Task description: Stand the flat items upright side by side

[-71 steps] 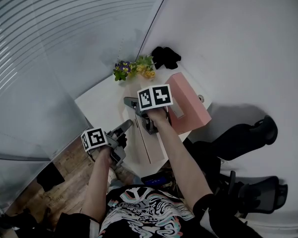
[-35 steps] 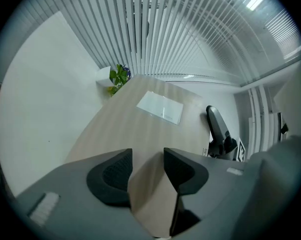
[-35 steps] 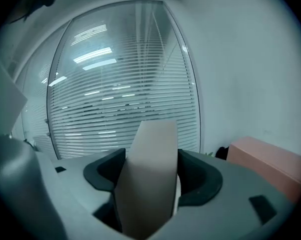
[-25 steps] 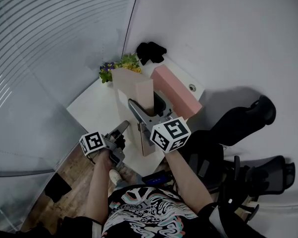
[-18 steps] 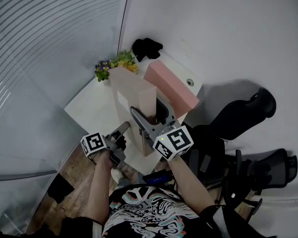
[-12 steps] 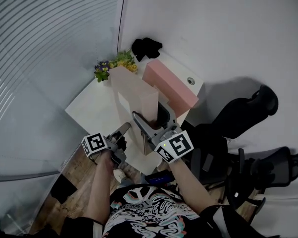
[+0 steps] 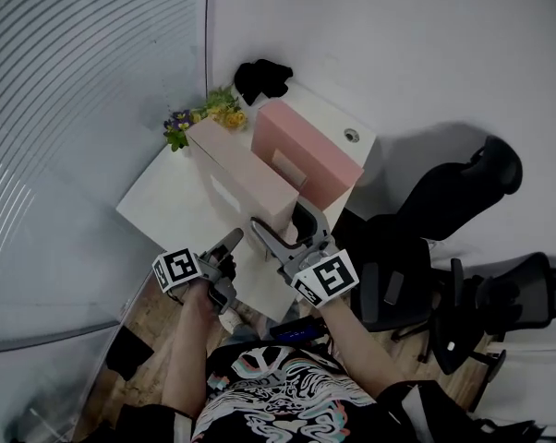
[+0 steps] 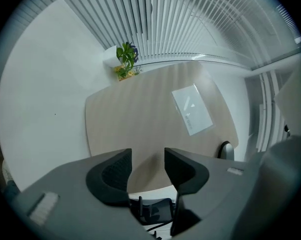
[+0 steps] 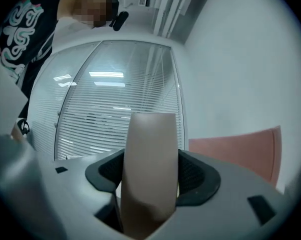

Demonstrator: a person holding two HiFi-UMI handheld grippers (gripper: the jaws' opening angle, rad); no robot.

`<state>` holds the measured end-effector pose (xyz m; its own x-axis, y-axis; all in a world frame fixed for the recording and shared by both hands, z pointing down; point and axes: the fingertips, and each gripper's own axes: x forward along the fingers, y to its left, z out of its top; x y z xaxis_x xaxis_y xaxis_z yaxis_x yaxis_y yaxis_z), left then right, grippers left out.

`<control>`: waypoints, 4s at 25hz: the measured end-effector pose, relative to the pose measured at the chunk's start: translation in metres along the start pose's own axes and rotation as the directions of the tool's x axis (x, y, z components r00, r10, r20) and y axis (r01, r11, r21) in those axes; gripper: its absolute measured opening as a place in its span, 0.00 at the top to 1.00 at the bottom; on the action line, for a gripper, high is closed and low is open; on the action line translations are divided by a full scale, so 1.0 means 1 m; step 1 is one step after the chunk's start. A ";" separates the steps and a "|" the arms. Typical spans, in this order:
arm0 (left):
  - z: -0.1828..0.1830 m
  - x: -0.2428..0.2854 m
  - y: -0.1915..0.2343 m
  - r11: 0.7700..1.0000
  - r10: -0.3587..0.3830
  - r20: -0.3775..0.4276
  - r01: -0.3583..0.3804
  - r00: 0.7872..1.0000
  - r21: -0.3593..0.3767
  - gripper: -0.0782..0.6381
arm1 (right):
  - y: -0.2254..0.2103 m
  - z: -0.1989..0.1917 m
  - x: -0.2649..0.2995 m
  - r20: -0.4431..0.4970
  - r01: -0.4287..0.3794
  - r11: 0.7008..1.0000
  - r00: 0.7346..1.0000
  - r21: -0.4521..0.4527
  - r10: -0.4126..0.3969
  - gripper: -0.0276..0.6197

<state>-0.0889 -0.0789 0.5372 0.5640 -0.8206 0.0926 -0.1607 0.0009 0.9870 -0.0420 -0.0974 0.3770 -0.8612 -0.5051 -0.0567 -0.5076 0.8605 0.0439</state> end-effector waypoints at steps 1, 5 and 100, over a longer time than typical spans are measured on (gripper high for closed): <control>0.000 0.001 0.001 1.000 0.003 -0.005 -0.003 1.000 0.002 0.63 | 0.000 -0.002 -0.003 -0.006 0.009 1.000 1.000 0.002 -0.009 0.50; -0.002 0.001 0.006 1.000 0.009 -0.010 -0.009 1.000 -0.013 0.63 | 0.000 -0.009 -0.015 -0.039 0.027 1.000 0.999 0.008 -0.026 0.50; 0.008 0.094 0.032 0.995 0.069 -0.036 -0.071 0.997 -0.069 0.63 | -0.079 -0.041 -0.089 -0.255 0.266 0.964 0.932 0.007 -0.256 0.61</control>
<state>-0.0475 -0.1609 0.5769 0.5805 -0.7974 0.1650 -0.1442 0.0987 0.9846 0.0740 -0.1232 0.4198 -0.6801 -0.7079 0.1907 -0.7183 0.6955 0.0203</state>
